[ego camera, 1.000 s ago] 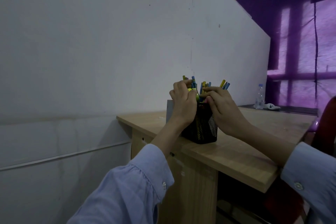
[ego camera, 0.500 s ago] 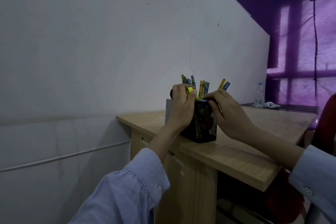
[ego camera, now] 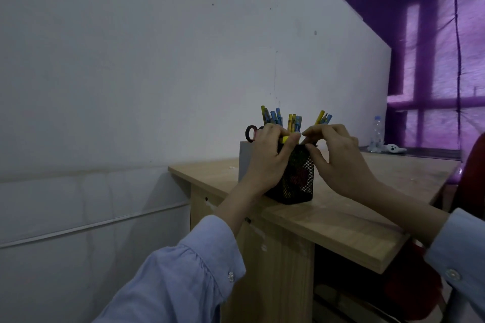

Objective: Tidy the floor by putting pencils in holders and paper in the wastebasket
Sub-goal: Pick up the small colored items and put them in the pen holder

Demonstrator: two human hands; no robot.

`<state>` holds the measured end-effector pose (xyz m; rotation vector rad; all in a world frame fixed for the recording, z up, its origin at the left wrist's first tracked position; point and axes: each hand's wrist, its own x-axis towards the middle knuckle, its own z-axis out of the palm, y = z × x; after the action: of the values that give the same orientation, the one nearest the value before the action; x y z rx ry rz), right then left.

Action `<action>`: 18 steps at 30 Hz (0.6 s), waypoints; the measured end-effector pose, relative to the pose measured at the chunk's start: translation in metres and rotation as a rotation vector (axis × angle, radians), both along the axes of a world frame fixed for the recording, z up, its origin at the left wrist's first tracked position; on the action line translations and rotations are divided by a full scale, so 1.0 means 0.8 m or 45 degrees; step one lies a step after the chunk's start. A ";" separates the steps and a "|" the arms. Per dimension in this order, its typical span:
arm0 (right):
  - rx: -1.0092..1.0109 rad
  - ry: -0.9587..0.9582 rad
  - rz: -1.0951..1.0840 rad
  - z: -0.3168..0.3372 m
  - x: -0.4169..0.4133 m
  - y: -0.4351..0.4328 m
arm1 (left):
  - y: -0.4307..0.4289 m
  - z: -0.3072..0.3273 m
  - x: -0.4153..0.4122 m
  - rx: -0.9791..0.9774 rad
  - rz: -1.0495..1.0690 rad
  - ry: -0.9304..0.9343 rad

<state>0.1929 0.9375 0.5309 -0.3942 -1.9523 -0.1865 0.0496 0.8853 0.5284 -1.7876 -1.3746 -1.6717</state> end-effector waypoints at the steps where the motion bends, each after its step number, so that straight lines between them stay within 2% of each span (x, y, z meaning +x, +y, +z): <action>1: -0.006 0.005 0.022 0.001 0.000 -0.001 | 0.001 -0.001 0.002 0.001 0.044 0.035; 8: -0.044 -0.045 0.095 0.005 0.003 -0.001 | -0.001 0.000 0.005 0.024 0.002 -0.073; 13: -0.046 -0.096 0.072 0.003 0.000 -0.002 | 0.000 0.005 0.001 -0.024 -0.003 -0.040; 18: -0.044 -0.121 0.009 0.006 -0.007 -0.005 | -0.011 0.011 0.002 -0.108 -0.230 -0.201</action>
<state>0.1874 0.9334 0.5360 -0.4078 -2.0524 -0.1697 0.0515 0.8765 0.5371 -1.9125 -1.4039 -1.9104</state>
